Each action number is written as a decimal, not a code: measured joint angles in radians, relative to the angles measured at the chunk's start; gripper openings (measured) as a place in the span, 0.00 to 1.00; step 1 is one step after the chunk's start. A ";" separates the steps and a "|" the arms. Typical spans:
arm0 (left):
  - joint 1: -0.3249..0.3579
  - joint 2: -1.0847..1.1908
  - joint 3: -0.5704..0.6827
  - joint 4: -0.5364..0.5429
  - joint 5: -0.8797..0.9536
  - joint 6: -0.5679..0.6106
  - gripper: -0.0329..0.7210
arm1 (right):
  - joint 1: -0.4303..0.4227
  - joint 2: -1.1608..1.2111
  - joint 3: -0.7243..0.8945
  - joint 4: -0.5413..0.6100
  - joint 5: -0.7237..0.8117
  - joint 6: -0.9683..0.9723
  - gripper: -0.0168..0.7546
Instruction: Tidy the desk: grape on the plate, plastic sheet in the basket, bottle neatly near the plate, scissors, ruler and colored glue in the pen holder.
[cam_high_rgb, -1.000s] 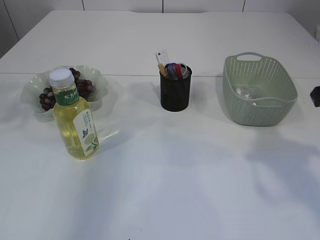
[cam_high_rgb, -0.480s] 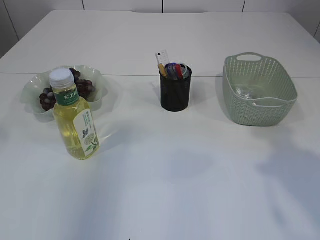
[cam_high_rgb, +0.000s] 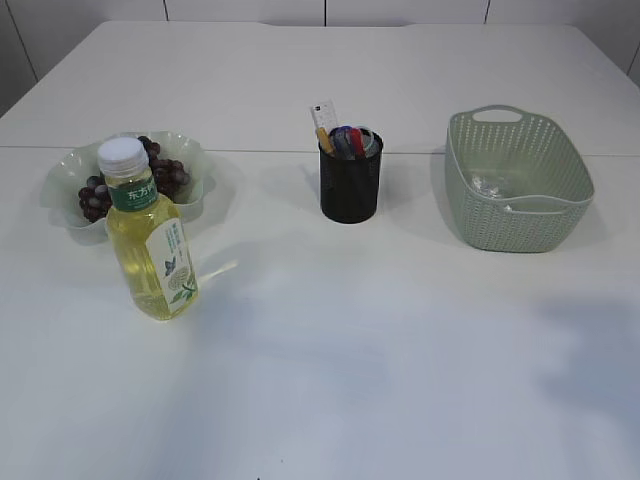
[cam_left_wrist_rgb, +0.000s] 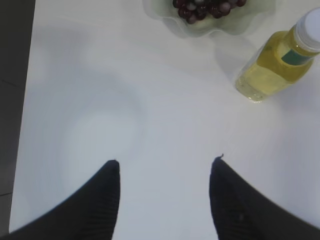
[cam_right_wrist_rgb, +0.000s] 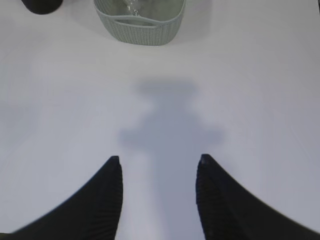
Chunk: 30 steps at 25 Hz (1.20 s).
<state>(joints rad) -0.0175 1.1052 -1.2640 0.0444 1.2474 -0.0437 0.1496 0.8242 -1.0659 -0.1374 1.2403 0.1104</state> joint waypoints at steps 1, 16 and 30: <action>0.000 -0.032 0.022 -0.002 0.000 0.000 0.60 | 0.000 -0.027 0.000 0.009 0.006 0.002 0.52; 0.000 -0.679 0.378 -0.064 0.021 -0.002 0.60 | 0.000 -0.462 0.001 0.096 0.031 0.002 0.52; 0.000 -0.951 0.414 -0.090 0.028 -0.002 0.60 | 0.000 -0.811 0.222 0.129 0.039 0.000 0.52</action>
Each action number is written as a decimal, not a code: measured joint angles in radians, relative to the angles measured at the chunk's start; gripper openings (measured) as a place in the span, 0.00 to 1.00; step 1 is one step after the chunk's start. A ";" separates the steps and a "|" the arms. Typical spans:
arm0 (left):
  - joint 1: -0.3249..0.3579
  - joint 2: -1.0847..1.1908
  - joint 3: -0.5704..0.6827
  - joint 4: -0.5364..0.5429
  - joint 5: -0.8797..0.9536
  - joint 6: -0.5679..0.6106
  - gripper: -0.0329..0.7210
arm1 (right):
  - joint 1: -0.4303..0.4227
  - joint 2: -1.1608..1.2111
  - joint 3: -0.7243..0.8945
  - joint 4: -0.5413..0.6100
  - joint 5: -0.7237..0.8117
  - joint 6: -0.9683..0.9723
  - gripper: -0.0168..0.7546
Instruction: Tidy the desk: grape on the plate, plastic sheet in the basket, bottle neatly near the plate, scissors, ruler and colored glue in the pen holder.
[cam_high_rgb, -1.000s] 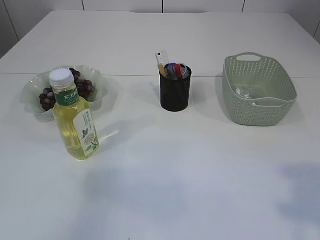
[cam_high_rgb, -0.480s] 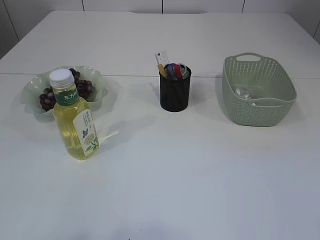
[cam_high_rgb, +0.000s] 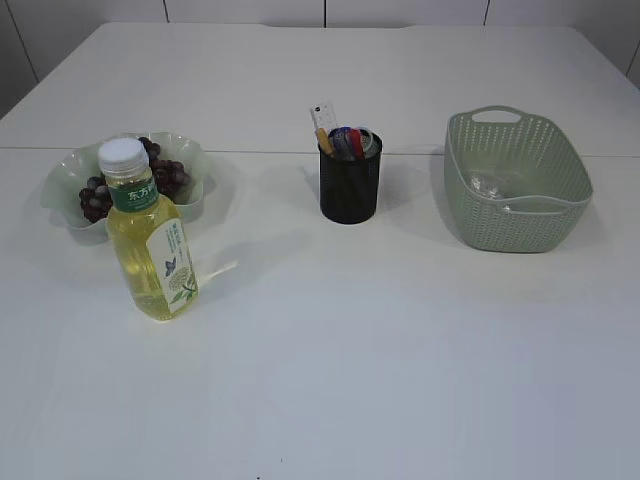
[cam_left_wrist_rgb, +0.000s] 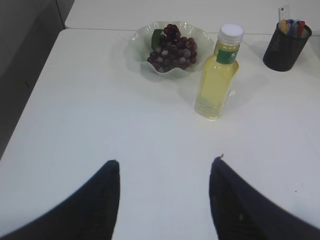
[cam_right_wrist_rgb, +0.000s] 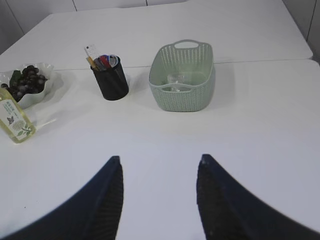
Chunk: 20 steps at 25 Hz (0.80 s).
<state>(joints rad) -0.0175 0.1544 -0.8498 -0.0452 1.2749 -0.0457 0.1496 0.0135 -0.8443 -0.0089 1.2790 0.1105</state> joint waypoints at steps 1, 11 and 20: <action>0.000 0.000 0.009 -0.002 0.000 0.000 0.60 | 0.000 -0.020 0.023 0.009 0.002 -0.001 0.52; 0.000 -0.094 0.184 0.012 -0.025 0.000 0.60 | 0.000 -0.036 0.200 0.016 0.002 -0.045 0.53; 0.000 -0.143 0.297 0.068 -0.112 0.000 0.60 | 0.000 -0.036 0.304 -0.022 -0.029 -0.111 0.58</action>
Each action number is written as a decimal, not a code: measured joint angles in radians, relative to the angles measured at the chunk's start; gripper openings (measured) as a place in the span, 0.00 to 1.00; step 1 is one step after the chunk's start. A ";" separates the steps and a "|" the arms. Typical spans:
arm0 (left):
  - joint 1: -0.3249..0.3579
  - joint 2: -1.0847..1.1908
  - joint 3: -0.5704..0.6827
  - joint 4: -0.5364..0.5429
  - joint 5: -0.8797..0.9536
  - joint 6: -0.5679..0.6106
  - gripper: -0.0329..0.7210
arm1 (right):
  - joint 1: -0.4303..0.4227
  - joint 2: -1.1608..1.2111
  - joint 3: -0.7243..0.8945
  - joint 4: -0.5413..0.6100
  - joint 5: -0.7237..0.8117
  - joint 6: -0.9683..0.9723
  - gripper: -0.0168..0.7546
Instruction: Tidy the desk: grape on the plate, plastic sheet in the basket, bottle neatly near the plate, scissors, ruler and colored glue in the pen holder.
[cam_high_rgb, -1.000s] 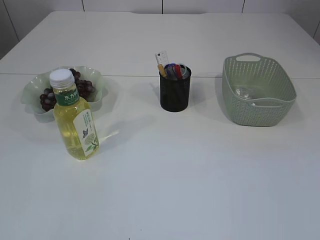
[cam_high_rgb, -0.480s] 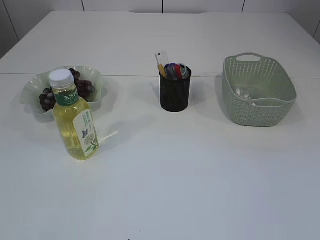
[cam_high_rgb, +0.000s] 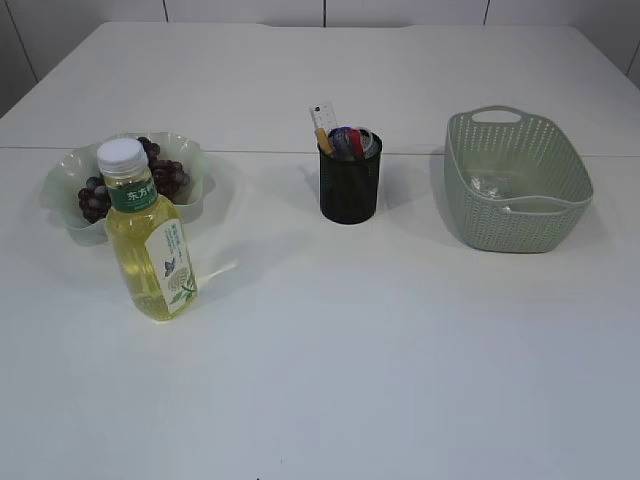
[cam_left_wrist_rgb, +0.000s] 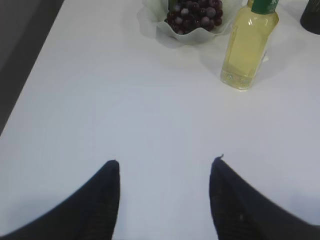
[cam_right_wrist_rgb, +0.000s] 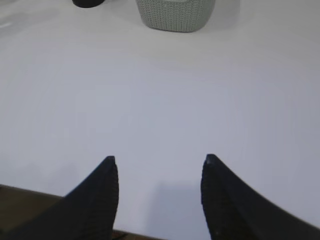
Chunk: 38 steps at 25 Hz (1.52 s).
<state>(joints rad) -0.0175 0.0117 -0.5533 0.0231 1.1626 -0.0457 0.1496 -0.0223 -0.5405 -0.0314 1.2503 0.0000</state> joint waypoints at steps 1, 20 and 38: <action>0.000 0.000 0.009 0.002 -0.013 0.000 0.61 | 0.000 0.000 0.005 -0.003 -0.020 0.000 0.58; -0.002 0.000 0.026 0.005 -0.051 0.015 0.67 | 0.000 0.000 0.041 -0.010 -0.089 -0.007 0.58; -0.045 0.000 0.026 0.001 -0.051 0.017 0.65 | -0.190 0.000 0.042 -0.010 -0.092 -0.007 0.58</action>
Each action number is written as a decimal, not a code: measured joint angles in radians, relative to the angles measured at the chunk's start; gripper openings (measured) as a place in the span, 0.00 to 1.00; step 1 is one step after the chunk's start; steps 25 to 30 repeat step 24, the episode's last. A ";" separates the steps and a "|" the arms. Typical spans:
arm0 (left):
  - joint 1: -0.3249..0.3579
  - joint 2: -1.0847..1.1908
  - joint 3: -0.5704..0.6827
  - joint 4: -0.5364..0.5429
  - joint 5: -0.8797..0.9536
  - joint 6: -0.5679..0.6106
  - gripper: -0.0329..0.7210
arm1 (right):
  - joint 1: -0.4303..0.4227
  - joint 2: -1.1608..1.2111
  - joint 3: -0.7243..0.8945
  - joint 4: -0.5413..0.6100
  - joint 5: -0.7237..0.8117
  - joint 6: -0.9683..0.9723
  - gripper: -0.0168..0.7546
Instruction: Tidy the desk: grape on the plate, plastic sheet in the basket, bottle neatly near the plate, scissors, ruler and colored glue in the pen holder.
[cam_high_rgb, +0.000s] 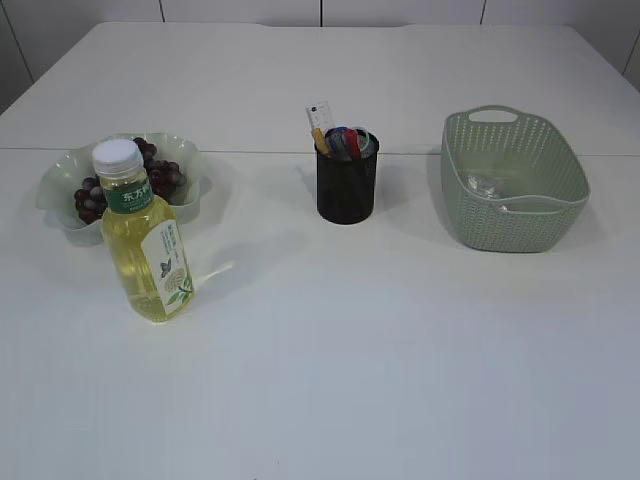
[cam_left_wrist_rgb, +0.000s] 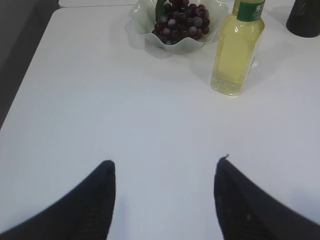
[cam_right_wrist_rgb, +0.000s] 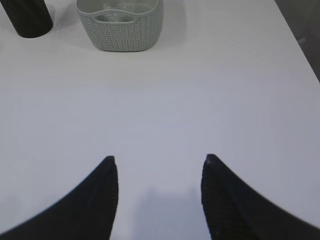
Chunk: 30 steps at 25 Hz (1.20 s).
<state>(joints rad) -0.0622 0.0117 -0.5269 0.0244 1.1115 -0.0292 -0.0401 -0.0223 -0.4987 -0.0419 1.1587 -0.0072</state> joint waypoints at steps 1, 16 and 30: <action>0.000 0.000 0.000 0.000 0.000 0.000 0.65 | -0.002 0.000 0.000 0.000 0.000 0.000 0.58; 0.000 0.000 0.000 0.000 0.000 0.000 0.62 | -0.002 0.000 0.000 0.000 -0.004 0.000 0.58; 0.000 0.000 0.000 0.000 0.000 0.000 0.62 | -0.002 0.000 0.000 0.000 -0.004 -0.002 0.58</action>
